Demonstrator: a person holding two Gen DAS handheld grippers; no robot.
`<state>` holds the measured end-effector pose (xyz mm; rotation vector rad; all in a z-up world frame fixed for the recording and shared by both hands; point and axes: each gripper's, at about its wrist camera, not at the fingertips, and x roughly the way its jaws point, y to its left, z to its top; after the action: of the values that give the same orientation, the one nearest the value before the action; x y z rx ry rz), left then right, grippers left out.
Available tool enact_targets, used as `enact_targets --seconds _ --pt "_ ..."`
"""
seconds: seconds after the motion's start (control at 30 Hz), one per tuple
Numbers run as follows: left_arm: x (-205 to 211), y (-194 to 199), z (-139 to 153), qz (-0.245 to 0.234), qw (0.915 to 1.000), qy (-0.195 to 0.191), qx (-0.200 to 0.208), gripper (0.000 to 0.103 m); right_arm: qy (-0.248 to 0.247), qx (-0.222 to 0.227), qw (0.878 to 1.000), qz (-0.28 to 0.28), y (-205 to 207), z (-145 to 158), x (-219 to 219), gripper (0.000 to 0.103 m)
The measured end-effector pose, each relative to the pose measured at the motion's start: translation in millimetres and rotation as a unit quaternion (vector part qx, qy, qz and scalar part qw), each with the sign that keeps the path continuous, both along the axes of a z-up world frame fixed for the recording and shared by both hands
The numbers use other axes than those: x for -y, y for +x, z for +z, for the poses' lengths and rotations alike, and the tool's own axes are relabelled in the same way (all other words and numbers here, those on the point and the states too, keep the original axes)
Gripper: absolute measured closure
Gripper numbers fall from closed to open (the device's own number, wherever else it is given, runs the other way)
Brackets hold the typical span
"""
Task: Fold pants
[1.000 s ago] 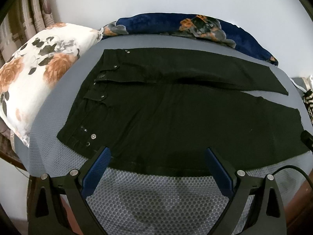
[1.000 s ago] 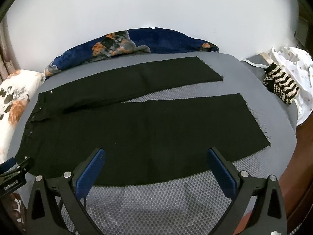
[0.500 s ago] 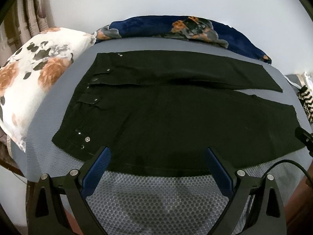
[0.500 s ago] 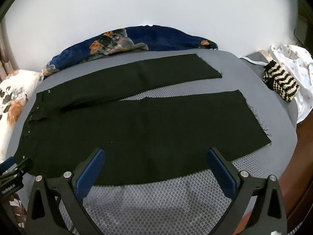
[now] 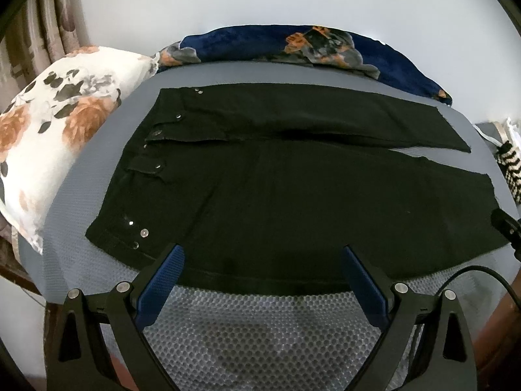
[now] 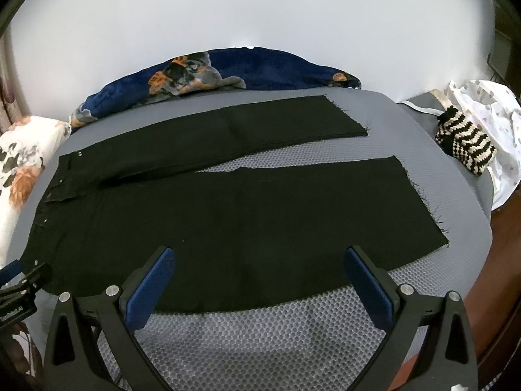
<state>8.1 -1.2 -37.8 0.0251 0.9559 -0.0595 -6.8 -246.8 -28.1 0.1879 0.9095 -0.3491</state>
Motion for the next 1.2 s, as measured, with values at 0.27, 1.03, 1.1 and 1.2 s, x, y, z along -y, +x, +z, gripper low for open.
enact_targets --seconds 0.27,1.03,1.1,1.2 --pt "-0.7 1.1 -0.9 0.004 1.0 0.006 -0.002 0.007 0.009 -0.005 1.0 0.001 0.2 -3.7 2.6 0.0" --pt "-2.7 3.2 -1.1 0.01 0.9999 0.012 -0.003 0.007 -0.003 -0.007 1.0 0.007 1.0 -1.5 -0.2 0.0" --pt "-3.1 2.7 -1.3 0.01 0.9999 0.012 -0.003 0.007 -0.003 -0.006 1.0 0.007 1.0 -1.5 -1.1 0.0" --pt "-2.5 2.9 -1.2 0.01 0.9999 0.012 -0.003 0.007 -0.003 -0.006 1.0 0.006 0.6 -1.9 -1.3 0.0"
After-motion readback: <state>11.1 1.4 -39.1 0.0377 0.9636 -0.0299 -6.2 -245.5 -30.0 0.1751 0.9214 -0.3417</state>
